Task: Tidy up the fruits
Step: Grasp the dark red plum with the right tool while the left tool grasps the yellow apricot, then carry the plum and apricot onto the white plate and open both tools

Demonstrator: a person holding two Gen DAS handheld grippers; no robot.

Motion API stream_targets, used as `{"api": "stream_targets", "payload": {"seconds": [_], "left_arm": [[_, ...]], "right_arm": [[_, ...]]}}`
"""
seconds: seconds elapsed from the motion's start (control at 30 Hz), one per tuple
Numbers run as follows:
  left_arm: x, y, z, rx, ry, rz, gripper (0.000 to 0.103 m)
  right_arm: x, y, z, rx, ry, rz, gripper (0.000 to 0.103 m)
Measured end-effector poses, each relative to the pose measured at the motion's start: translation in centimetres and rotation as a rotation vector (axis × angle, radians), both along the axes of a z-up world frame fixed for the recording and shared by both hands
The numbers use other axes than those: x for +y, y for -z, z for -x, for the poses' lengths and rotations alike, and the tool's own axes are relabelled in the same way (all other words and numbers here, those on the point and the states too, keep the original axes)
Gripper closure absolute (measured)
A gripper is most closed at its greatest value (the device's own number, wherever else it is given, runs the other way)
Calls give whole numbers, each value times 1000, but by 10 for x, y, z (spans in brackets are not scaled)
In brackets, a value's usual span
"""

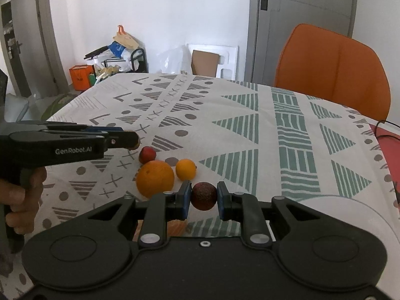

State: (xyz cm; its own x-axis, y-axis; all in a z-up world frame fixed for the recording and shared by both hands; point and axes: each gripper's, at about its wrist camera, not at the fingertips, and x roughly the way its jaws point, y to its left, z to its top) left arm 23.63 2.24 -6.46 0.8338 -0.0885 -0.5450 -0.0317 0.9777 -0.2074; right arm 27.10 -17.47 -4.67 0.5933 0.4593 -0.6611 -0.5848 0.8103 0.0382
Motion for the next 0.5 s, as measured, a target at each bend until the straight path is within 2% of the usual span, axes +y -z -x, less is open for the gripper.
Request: {"api": "stream_targets", "payload": {"seconds": [0.23, 0.5], "left_arm": [[-14, -20, 24, -58, 15, -2, 80], [-40, -32, 34, -80, 75, -30, 80]], "right_arm": [[-18, -13, 20, -42, 73, -42, 83], [-49, -16, 43, -67, 196, -147, 83]]}}
